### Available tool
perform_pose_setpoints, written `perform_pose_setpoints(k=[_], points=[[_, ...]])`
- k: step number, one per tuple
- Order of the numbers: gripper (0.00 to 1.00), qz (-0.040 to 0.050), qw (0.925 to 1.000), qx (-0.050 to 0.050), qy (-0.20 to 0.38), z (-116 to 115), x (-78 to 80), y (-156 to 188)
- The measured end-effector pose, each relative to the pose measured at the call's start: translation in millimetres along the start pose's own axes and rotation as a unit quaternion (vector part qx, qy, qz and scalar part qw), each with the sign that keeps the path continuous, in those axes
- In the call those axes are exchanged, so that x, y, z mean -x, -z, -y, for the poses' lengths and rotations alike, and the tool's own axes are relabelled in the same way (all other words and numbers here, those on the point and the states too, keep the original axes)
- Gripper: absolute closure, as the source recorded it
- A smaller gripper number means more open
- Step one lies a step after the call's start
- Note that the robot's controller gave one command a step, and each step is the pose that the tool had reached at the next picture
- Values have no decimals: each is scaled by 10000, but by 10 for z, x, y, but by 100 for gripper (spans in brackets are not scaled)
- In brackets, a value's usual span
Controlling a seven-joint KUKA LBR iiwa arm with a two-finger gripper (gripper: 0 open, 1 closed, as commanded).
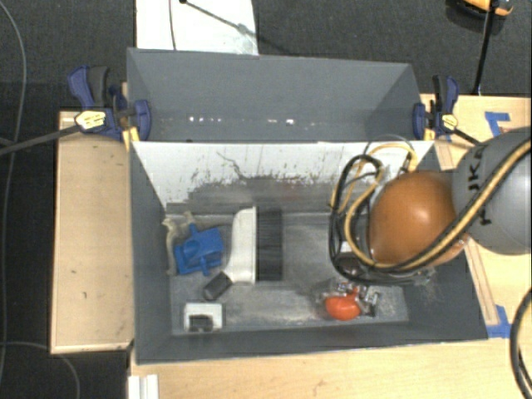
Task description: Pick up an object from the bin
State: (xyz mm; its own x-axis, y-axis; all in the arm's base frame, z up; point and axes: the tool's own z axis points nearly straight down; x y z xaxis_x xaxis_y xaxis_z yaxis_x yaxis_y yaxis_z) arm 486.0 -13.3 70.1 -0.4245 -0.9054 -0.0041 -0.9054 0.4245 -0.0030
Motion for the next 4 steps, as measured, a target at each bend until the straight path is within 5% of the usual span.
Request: perform_pose_setpoints(k=[4], points=[[100,31,9989,-20,457,38,-22,10]])
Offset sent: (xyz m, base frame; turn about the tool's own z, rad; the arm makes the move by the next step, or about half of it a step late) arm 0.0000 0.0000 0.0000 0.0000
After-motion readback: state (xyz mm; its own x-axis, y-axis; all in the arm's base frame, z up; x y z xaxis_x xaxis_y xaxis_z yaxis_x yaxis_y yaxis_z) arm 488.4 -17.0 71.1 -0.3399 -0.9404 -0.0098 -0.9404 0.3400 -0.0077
